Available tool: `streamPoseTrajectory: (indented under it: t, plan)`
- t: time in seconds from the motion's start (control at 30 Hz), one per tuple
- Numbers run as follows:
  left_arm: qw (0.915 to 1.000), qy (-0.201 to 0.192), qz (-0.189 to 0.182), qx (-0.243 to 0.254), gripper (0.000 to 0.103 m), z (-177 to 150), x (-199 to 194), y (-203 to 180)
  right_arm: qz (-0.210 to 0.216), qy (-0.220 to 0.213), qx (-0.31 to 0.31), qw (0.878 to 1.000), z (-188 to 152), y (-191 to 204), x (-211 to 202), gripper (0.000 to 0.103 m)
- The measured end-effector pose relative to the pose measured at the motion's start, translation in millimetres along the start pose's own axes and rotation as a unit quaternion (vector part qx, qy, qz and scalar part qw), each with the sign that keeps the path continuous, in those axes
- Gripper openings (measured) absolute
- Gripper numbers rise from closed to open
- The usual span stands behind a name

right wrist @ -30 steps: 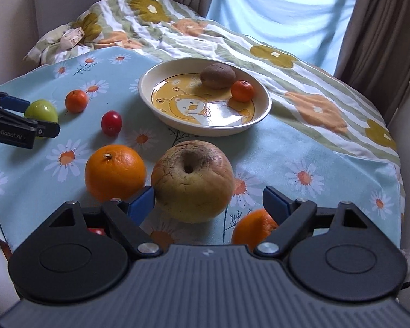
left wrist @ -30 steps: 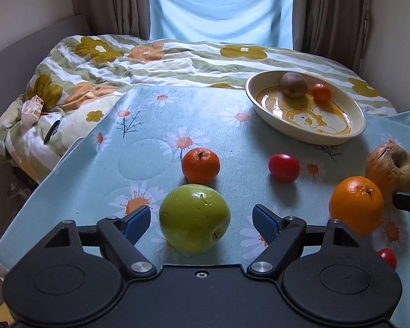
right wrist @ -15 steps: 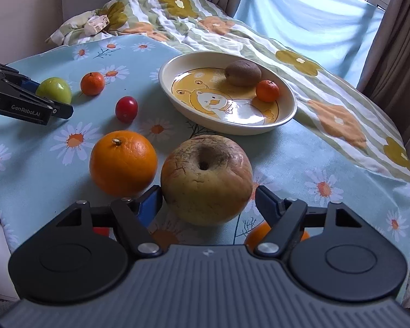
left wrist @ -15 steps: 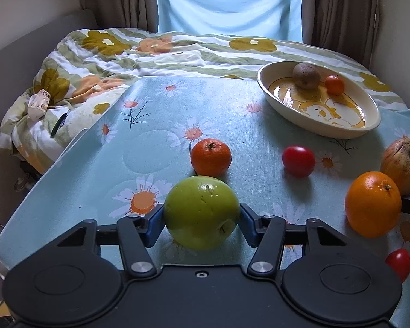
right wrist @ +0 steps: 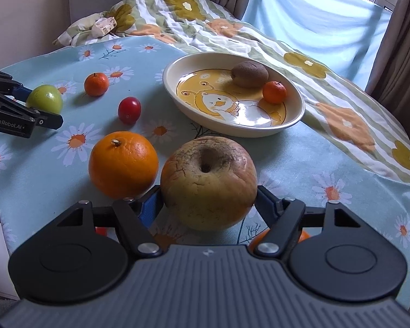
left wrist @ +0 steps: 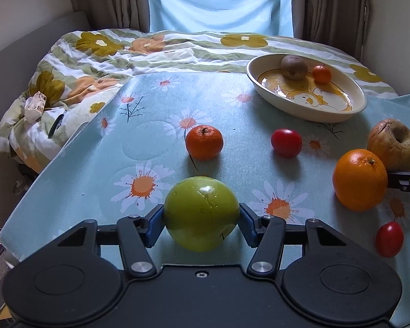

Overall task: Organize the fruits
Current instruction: 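Carry the green apple in the left gripper while the right carries the large apple to the bowl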

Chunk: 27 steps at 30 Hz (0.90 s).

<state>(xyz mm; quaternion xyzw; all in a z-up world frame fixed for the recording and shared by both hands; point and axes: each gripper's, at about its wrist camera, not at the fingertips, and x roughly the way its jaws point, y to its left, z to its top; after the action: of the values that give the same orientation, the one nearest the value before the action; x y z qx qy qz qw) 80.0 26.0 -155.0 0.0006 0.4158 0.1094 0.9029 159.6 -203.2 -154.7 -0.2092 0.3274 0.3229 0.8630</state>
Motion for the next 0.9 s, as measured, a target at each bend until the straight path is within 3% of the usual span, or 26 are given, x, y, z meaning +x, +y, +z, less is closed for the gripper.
streamPoseTrajectory:
  t: [0.47,0.9]
  plan:
    - [0.9992,-0.036,-0.013,-0.011,0.061,9.9,-40.2,-5.5,0.011,-0.022,0.048,0.999,3.0,-3.5,-28.1,0.087]
    - [0.9947,-0.098,-0.026,-0.018,0.061,44.3,-99.6,-8.0,0.004,-0.075,0.073,0.995,47.2,-12.8,-90.9,0.087]
